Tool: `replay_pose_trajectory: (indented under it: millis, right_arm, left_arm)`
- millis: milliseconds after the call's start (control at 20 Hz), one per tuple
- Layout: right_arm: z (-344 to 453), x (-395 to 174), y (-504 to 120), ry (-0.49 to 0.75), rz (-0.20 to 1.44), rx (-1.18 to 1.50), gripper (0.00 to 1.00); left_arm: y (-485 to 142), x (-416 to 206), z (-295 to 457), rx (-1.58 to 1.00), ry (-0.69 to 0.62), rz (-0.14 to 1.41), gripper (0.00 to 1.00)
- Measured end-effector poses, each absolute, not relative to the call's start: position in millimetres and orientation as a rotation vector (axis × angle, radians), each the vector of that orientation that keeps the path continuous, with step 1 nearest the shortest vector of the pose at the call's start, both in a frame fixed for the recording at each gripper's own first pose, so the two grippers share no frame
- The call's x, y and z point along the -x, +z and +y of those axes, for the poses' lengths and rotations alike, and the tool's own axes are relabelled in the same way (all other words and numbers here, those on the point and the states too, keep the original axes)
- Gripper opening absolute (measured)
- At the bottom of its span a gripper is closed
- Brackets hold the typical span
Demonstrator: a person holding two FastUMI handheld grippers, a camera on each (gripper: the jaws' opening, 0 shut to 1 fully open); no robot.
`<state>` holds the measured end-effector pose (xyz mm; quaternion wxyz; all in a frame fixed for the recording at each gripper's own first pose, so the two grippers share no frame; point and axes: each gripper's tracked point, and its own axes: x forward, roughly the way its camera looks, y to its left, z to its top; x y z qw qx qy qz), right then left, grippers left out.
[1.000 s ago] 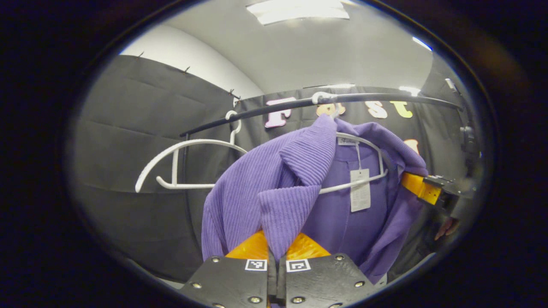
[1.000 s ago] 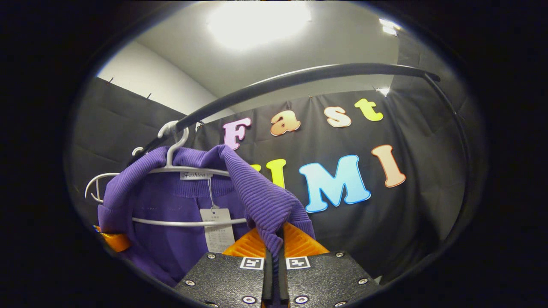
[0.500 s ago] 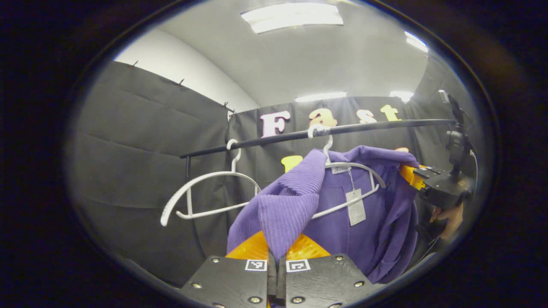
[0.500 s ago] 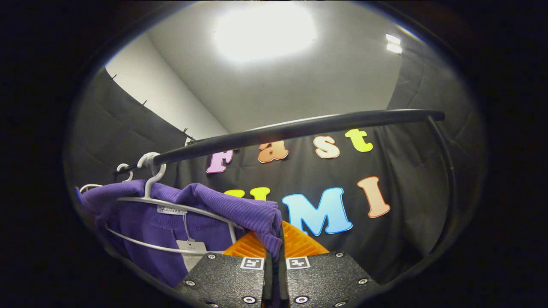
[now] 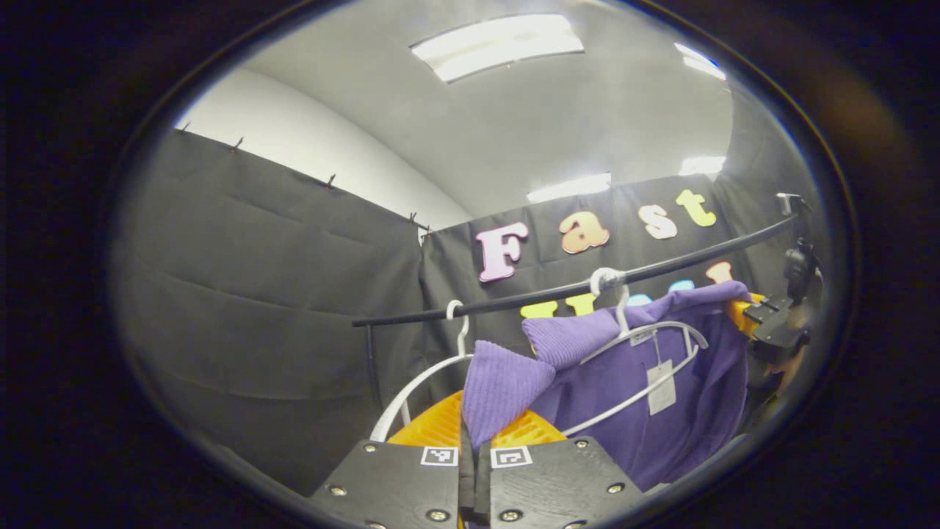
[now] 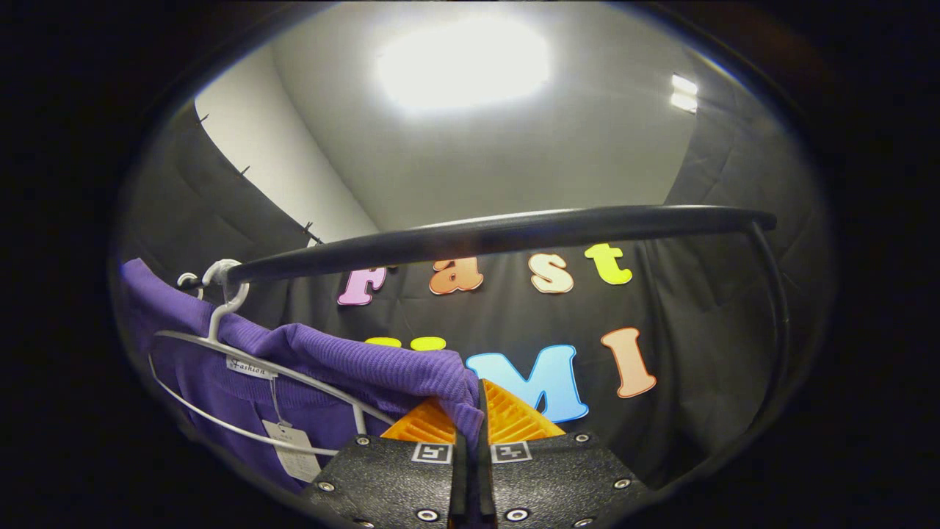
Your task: Grasp the clothes on the hanger with both hands and then place them into the laundry hamper below.
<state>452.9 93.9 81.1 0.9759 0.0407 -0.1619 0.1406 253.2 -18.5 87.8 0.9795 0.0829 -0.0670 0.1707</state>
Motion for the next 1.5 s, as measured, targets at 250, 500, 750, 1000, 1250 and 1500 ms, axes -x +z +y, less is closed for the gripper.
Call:
replay_pose_trajectory:
  millis: [250,500,750,1000,1250,1500]
  right_arm:
    - [100.8,-467.5,65.3,0.288,-0.293,-0.092,0.05]
    - [116.4,-486.0,39.8,0.321,-0.239,-0.111,0.05]
    - [139.1,-500.2,5.0,0.375,-0.135,-0.185,0.05]
    - [148.0,-510.2,-11.4,0.446,-0.022,-0.316,0.05]
    - [151.2,-526.1,-18.9,0.488,0.05,-0.423,0.06]
    - [165.4,-541.9,-24.4,0.557,0.133,-0.556,0.05]
  left_arm:
    - [99.8,-265.4,2.7,-0.211,0.353,-0.143,0.05]
    - [110.4,-288.5,28.3,-0.21,0.365,-0.149,0.01]
    - [125.8,-309.1,42.7,-0.25,0.346,-0.151,0.01]
    - [112.1,-322.9,48.4,-0.256,0.299,-0.091,0.05]
    - [102.6,-329.9,49.8,-0.262,0.257,-0.049,0.06]
    - [93.7,-340.1,52.4,-0.228,0.221,-0.018,0.06]
